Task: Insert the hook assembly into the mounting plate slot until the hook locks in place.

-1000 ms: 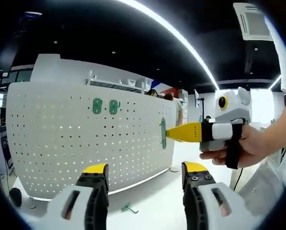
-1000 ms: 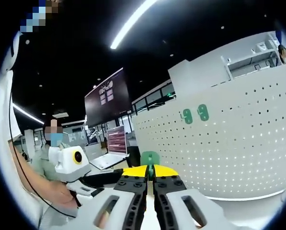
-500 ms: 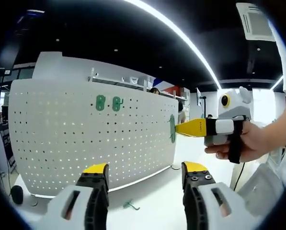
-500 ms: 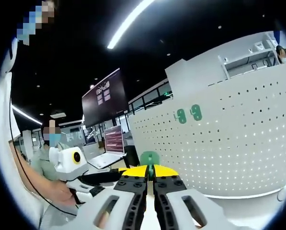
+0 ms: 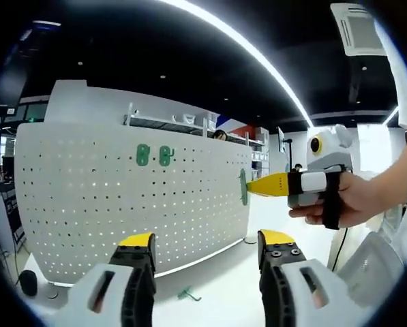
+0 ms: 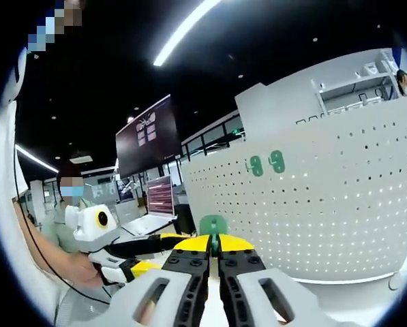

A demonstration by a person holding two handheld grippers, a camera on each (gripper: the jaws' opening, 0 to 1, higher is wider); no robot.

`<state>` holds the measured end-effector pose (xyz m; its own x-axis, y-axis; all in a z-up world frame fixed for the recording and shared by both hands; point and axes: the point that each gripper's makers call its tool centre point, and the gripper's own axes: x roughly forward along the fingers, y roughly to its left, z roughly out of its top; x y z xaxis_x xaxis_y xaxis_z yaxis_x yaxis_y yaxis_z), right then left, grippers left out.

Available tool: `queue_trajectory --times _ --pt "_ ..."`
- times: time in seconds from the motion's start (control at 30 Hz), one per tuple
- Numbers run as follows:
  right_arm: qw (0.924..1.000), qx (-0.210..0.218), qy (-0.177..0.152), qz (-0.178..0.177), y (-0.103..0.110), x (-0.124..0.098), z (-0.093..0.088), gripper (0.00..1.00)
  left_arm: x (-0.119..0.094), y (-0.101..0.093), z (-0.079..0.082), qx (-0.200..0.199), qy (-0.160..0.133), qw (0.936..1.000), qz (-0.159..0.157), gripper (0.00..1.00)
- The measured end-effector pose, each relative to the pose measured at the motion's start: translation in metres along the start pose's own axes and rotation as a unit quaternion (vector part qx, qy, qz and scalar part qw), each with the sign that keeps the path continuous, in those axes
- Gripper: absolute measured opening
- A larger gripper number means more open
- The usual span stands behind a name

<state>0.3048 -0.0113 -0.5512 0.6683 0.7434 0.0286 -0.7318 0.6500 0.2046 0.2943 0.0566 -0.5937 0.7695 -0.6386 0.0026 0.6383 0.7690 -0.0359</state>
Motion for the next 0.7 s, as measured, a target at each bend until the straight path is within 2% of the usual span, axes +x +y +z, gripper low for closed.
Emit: queue_trajectory --times 0.2,0.53,0.7 --pt "0.9998 -0.019 -0.005 -0.008 -0.007 -0.002 0.010 0.01 -0.005 0.008 0.003 -0.001 -0.014 0.9998 0.011 0.62" --pt "0.9997 -0.006 -0.004 -0.023 -0.017 -0.018 0.000 0.01 -0.008 0.008 -0.007 0.004 0.001 0.9999 0.011 0.62" --pt "0.9996 0.016 0.003 -0.022 -0.017 -0.017 -0.009 0.01 -0.008 0.012 -0.005 0.005 -0.003 0.9999 0.016 0.62"
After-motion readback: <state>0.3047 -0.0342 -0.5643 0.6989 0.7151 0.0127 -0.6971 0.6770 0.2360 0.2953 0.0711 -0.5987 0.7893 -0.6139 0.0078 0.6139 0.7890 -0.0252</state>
